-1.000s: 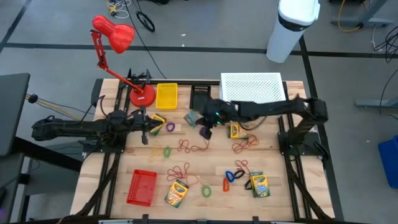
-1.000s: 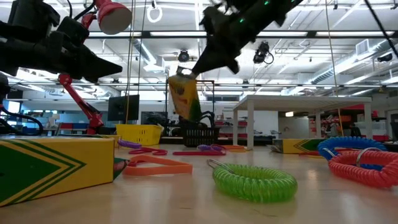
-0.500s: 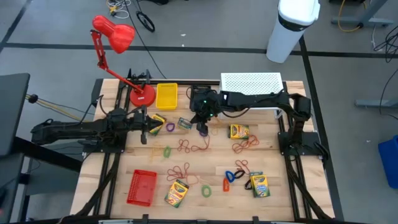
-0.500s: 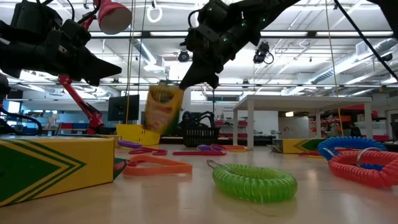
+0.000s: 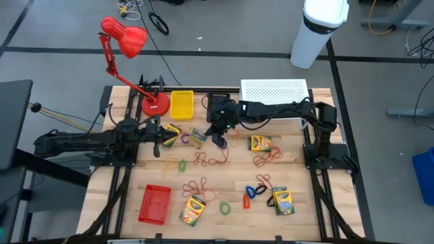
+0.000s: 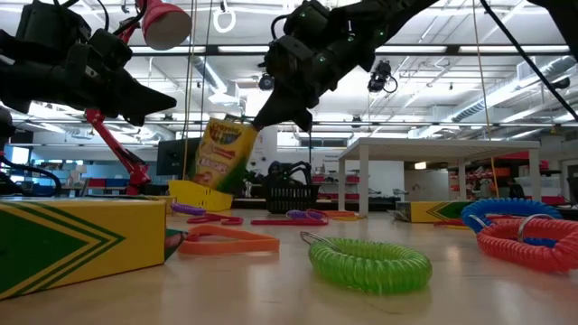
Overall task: Pick & Place Office Desk Supplies
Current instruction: Put the middle yellow crayon box into the yellow bin
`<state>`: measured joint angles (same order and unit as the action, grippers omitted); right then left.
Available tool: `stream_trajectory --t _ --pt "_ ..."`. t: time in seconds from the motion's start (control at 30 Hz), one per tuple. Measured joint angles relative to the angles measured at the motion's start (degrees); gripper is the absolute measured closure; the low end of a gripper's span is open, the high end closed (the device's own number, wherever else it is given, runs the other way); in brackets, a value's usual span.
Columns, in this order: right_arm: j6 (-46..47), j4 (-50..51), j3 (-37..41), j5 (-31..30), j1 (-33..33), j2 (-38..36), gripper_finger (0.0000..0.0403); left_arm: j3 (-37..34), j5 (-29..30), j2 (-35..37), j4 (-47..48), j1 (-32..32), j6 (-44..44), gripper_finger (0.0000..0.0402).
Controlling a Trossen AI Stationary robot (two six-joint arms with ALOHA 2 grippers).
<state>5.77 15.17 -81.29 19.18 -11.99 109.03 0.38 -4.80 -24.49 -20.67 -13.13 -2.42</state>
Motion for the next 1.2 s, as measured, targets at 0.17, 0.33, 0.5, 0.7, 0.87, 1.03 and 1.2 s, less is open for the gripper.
stream_trajectory --t 0.17,0.33,0.5,0.7,0.87,1.03,1.2 --pt "3.08 -2.43 1.23 -0.17 -0.02 -0.02 0.0403 0.00 -0.02 0.00 0.00 0.00 0.00 0.0392" --pt "4.65 -4.34 2.80 -0.56 -0.07 -0.04 0.0403 0.00 -0.02 0.00 0.02 0.00 -0.02 0.0393" --pt "5.91 -5.31 3.09 -0.01 0.00 0.15 0.0403 0.00 -0.02 0.00 0.04 0.00 -0.04 0.0393" --pt "7.52 -6.34 3.18 1.20 -0.02 1.87 0.0403 0.00 -0.04 0.00 0.30 0.00 -0.02 0.0393" --pt "8.24 -7.02 3.16 2.27 -0.07 2.95 0.0403 0.00 -0.17 -0.15 0.45 0.00 0.00 0.0393" --pt "8.84 -7.57 3.16 2.47 -0.04 3.30 0.0398 0.00 -0.17 -0.22 0.47 0.00 0.01 0.0393" --pt "8.85 -7.71 3.16 2.28 -0.04 3.30 0.0376 0.00 -0.16 -0.23 0.48 0.00 0.04 0.0393"
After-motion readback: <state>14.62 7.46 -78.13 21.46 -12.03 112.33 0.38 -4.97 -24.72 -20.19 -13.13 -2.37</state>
